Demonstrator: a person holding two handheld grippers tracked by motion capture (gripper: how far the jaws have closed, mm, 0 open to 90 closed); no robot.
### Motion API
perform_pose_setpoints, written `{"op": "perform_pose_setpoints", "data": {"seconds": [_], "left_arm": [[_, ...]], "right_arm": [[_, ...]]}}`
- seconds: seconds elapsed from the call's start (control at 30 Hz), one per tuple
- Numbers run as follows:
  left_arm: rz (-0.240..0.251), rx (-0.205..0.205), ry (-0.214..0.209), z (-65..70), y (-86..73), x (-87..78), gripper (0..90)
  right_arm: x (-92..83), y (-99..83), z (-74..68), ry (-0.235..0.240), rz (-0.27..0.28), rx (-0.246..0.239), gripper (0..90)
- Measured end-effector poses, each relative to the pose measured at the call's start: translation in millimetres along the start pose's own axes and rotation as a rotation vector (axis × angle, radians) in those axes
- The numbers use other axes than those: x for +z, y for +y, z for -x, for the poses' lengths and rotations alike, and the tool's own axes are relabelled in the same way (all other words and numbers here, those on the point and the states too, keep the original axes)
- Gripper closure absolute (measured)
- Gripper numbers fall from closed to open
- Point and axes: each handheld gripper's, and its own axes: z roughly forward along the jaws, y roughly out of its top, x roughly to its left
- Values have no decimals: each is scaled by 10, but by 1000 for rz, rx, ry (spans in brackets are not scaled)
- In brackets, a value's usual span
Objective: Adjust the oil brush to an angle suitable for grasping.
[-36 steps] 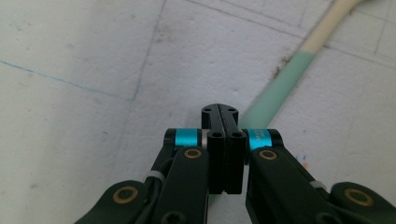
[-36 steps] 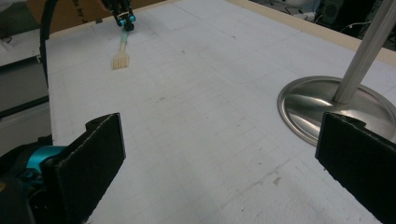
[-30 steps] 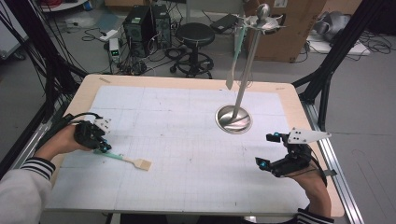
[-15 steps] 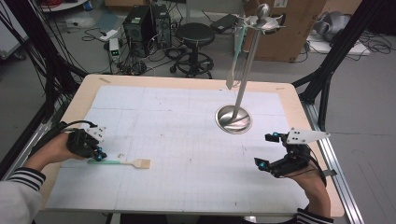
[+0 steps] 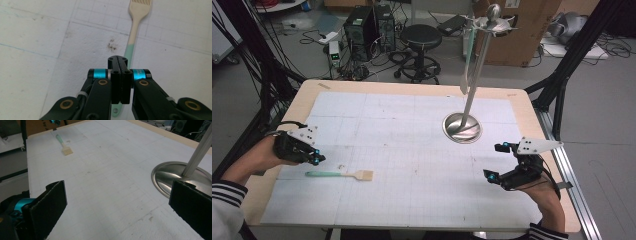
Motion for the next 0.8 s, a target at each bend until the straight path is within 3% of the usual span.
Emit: {"op": "perform_pose_setpoints", "data": {"seconds": [0.23,0.37,0.53,0.67,0.8], "left_arm": [[27,2,37,32,97,-159,781],[36,12,74,84,166,-206,583],[28,42,64,102,235,-258,348],[-2,23,84,115,300,-272,159],[7,31,86,116,351,-260,29]], "right_arm": [[10,2,-1,3,-4,-1,0],[17,5,-5,4,-7,-5,1],[26,7,-10,5,-9,-9,0],[32,8,-15,4,-13,-6,1],[43,17,-24,11,-13,-9,1]]}}
